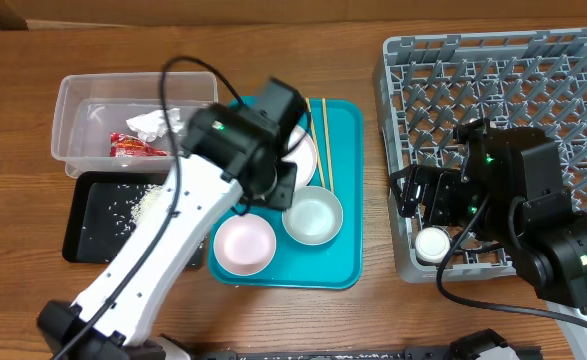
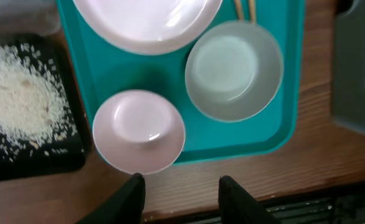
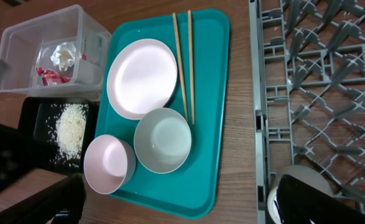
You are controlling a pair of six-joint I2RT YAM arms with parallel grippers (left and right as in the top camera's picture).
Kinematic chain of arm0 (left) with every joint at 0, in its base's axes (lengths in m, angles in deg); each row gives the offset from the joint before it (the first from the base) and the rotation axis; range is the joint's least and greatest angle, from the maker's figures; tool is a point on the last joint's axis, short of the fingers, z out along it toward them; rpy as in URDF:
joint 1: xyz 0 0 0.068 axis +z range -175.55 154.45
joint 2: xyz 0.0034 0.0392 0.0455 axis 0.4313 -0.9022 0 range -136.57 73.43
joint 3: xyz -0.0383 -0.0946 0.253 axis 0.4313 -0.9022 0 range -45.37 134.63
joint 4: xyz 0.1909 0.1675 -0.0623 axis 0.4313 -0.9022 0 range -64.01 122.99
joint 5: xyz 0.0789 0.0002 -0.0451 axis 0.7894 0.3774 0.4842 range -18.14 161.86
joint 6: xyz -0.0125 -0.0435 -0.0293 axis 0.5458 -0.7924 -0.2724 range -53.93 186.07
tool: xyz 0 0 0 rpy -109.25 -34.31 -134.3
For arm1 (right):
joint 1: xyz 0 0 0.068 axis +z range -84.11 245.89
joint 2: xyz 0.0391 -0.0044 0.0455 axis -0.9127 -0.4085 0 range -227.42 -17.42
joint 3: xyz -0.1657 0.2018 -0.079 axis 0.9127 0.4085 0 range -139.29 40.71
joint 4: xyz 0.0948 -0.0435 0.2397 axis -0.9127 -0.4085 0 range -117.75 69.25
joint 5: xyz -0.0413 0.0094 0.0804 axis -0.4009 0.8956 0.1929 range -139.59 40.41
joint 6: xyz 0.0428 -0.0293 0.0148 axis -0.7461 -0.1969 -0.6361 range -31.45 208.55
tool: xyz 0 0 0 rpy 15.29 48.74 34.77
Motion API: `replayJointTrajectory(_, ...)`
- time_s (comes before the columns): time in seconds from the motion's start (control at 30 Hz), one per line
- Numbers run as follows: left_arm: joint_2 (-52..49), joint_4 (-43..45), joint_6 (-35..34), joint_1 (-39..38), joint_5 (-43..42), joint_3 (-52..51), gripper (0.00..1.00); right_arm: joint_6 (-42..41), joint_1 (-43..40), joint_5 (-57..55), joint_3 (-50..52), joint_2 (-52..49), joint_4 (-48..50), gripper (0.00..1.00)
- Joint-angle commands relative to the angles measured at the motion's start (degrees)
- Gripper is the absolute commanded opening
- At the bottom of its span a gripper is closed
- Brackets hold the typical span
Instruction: Sort waste into correct bins and load items into the dishwasher
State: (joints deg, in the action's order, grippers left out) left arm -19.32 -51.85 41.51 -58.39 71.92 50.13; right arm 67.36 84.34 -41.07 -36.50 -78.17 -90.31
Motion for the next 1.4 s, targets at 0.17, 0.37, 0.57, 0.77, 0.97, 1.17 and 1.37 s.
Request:
replayJointTrajectory(0.17,0.28,3.78,-5.38,-0.87,1.66,-12.68,0.39,-0.04,0.33,-0.96,-0.76,0.2,0.24,1.0)
replayJointTrajectory(0.37,2.38,6.23,-5.92,-1.7,0.17,-17.11,0.37,-0.02,0.33,-0.94,-0.76,0.2,0.22,1.0)
replayJointTrajectory(0.57,8.57,6.45,-5.92,-1.42,2.84,-17.25,0.37,-0.02,0.33,-0.92,-0.76,0.2,0.28,1.0)
replayJointTrajectory(0.77,19.69,5.64,-5.88,4.11,5.99,-16.44,0.51,0.02,0.35,2.49,-0.74,0.07,-0.13,1.0)
replayJointTrajectory(0.97,31.12,5.6,-5.64,14.86,6.16,-16.37,0.74,-0.02,4.39,5.31,2.4,-2.64,1.27,0.96)
replayJointTrajectory(1.17,36.63,3.54,-5.22,20.87,7.67,-16.37,1.0,-0.02,11.1,4.72,6.03,-9.35,4.9,0.8)
replayJointTrajectory(1.37,37.05,0.44,-5.22,21.2,7.93,-16.39,1.0,-0.02,14.49,0.52,6.03,-16.46,9.14,0.8)
